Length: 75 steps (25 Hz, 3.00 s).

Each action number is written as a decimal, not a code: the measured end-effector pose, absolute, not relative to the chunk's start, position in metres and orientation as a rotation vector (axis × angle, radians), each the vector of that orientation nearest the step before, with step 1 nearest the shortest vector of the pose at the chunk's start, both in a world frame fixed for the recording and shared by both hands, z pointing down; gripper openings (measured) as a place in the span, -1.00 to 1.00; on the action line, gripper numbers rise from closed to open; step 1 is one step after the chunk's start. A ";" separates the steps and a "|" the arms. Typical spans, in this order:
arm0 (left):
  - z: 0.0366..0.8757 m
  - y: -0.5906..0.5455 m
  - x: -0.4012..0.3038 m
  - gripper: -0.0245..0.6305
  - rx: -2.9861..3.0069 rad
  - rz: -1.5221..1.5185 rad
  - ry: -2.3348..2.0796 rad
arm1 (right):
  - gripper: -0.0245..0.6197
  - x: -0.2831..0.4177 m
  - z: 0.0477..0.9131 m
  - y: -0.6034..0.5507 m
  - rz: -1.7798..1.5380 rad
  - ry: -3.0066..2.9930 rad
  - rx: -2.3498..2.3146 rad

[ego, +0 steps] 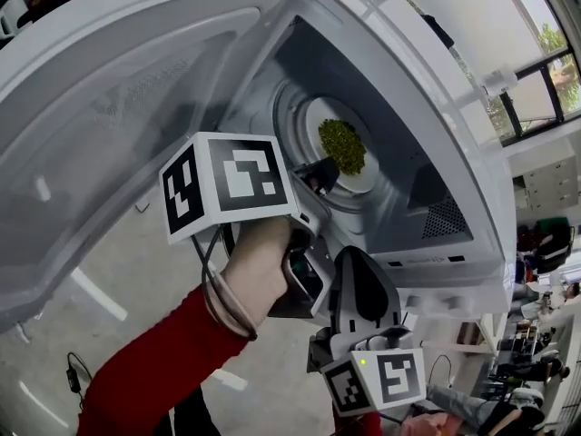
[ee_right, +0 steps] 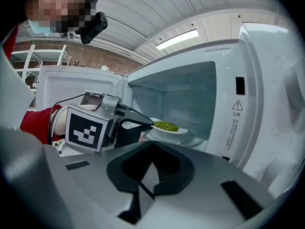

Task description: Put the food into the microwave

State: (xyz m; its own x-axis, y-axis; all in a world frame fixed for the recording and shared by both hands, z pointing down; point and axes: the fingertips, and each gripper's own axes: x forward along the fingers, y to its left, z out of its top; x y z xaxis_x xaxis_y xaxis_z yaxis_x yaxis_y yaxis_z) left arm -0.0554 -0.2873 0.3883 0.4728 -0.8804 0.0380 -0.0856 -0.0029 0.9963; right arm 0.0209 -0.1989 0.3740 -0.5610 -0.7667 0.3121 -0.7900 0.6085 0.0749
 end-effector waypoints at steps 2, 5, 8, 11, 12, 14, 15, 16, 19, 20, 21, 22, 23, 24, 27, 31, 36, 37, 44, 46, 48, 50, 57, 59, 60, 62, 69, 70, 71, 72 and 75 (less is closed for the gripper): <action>0.388 -0.291 -0.055 -0.86 1.443 -0.761 -0.917 | -0.88 0.020 0.372 -0.201 0.096 -2.522 1.260; 0.389 -0.296 -0.056 -0.86 1.429 -0.723 -0.938 | -0.88 0.019 0.371 -0.203 0.081 -2.512 1.255; 0.389 -0.297 -0.056 -0.86 1.416 -0.690 -0.946 | -0.88 0.016 0.371 -0.204 0.063 -2.500 1.244; 0.389 -0.298 -0.056 -0.86 1.416 -0.662 -0.952 | -0.88 0.014 0.373 -0.206 0.063 -2.473 1.246; 0.389 -0.298 -0.056 -0.86 1.418 -0.655 -0.953 | -0.88 0.014 0.375 -0.207 0.070 -2.460 1.250; 0.390 -0.299 -0.055 -0.86 1.414 -0.648 -0.952 | -0.88 0.014 0.375 -0.211 0.086 -2.444 1.259; 0.391 -0.300 -0.055 -0.86 1.409 -0.646 -0.952 | -0.88 0.014 0.374 -0.214 0.090 -2.440 1.262; 0.392 -0.300 -0.054 -0.86 1.405 -0.644 -0.954 | -0.88 0.014 0.373 -0.217 0.092 -2.437 1.264; 0.392 -0.301 -0.053 -0.86 1.400 -0.635 -0.962 | -0.88 0.014 0.368 -0.225 0.101 -2.422 1.265; 0.392 -0.302 -0.052 -0.86 1.399 -0.632 -0.964 | -0.88 0.013 0.368 -0.227 0.107 -2.414 1.265; 0.392 -0.302 -0.052 -0.86 1.397 -0.630 -0.966 | -0.88 0.013 0.369 -0.228 0.111 -2.405 1.262; 0.393 -0.303 -0.052 -0.86 1.395 -0.627 -0.970 | -0.88 0.013 0.370 -0.229 0.113 -2.395 1.257; 0.393 -0.304 -0.051 -0.86 1.393 -0.624 -0.973 | -0.88 0.013 0.371 -0.230 0.115 -2.387 1.248; 0.394 -0.305 -0.051 -0.86 1.391 -0.619 -0.978 | -0.88 0.013 0.372 -0.232 0.119 -2.379 1.240; 0.395 -0.307 -0.052 -0.86 1.391 -0.594 -1.004 | -0.88 0.015 0.376 -0.237 0.146 -2.357 1.232; 0.396 -0.309 -0.047 -0.86 1.387 -0.538 -1.043 | -0.88 0.025 0.380 -0.243 0.183 -2.334 1.229; 0.396 -0.310 -0.048 -0.86 1.397 -0.454 -1.077 | -0.88 0.021 0.377 -0.245 0.228 -2.342 1.203; 0.397 -0.310 -0.049 -0.86 1.399 -0.445 -1.082 | -0.88 0.019 0.377 -0.246 0.230 -2.340 1.201; 0.396 -0.312 -0.050 -0.86 1.424 -0.385 -1.133 | -0.88 0.017 0.377 -0.252 0.226 -2.323 1.188; 0.397 -0.312 -0.051 -0.83 1.446 -0.331 -1.172 | -0.88 0.016 0.376 -0.252 0.227 -2.321 1.188; 0.398 -0.311 -0.053 -0.80 1.477 -0.264 -1.216 | -0.88 0.015 0.375 -0.252 0.227 -2.320 1.190; 0.399 -0.311 -0.056 -0.78 1.509 -0.204 -1.258 | -0.88 0.015 0.375 -0.253 0.224 -2.321 1.190; 0.393 -0.317 -0.060 -0.71 1.648 -0.098 -1.387 | -0.88 0.016 0.379 -0.252 0.235 -2.320 1.193; 0.391 -0.319 -0.062 -0.70 1.677 -0.077 -1.416 | -0.88 0.016 0.379 -0.251 0.237 -2.322 1.193; 0.391 -0.318 -0.063 -0.70 1.688 -0.060 -1.429 | -0.88 0.016 0.379 -0.251 0.237 -2.321 1.195; 0.393 -0.317 -0.065 -0.68 1.699 -0.011 -1.456 | -0.88 0.017 0.379 -0.252 0.237 -2.319 1.198; 0.394 -0.317 -0.069 -0.65 1.731 0.087 -1.509 | -0.88 0.022 0.379 -0.254 0.236 -2.309 1.203; 0.394 -0.316 -0.070 -0.65 1.736 0.105 -1.517 | -0.88 0.023 0.379 -0.254 0.235 -2.309 1.203; 0.394 -0.315 -0.069 -0.64 1.742 0.116 -1.517 | -0.88 0.023 0.379 -0.254 0.235 -2.308 1.201; 0.394 -0.315 -0.066 -0.64 1.750 0.121 -1.506 | -0.88 0.023 0.379 -0.255 0.234 -2.308 1.200; 0.395 -0.315 -0.060 -0.63 1.777 0.138 -1.483 | -0.88 0.024 0.380 -0.255 0.231 -2.307 1.199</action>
State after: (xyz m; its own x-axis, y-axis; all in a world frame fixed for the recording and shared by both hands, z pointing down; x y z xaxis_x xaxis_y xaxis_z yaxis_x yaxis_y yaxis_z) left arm -0.0599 -0.3148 0.3952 0.3065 -0.7798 0.5459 -0.8674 0.0074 0.4976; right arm 0.0243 -0.2554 0.3801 -0.4693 -0.7110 0.5236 -0.8009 0.5925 0.0868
